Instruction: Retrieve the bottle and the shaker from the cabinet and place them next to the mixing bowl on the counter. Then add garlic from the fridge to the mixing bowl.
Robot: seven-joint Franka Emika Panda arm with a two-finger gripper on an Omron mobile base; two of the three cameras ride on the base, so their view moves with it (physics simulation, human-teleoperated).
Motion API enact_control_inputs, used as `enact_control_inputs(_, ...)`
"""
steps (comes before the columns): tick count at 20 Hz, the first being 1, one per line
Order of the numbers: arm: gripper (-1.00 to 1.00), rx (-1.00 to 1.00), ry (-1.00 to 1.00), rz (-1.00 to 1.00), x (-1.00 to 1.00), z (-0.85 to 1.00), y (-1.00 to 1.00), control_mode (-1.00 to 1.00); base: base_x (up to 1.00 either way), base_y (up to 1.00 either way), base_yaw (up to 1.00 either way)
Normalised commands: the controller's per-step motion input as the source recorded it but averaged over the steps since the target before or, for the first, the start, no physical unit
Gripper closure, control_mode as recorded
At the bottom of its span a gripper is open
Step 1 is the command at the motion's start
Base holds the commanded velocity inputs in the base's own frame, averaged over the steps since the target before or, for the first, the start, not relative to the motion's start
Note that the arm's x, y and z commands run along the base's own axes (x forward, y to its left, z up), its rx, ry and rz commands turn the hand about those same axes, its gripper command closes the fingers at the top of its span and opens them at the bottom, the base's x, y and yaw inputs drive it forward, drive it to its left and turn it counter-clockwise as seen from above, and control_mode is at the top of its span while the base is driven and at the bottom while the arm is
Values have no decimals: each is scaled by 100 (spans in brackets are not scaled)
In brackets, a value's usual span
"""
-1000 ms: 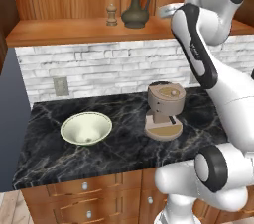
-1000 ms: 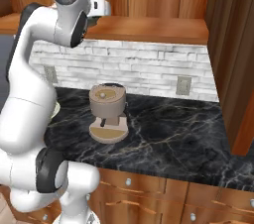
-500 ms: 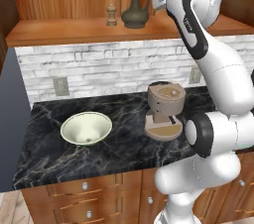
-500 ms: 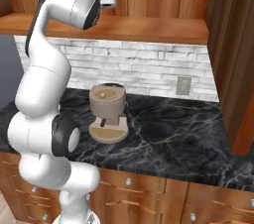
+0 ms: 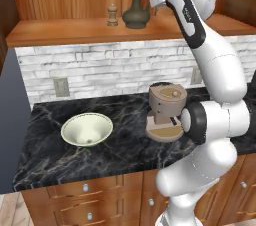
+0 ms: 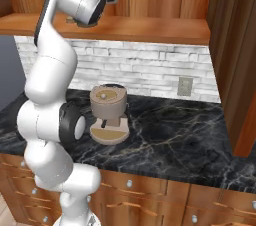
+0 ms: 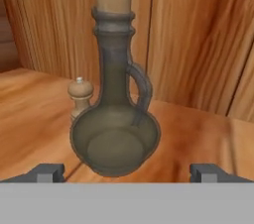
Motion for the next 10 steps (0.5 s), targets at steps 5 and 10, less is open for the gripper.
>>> enact_control_inputs(5,-100,-3,0,0,61,0,10,-100,0,0,0)
enact_control_inputs(10,-100,0,1,0,61,0,0,-100,0,0,0)
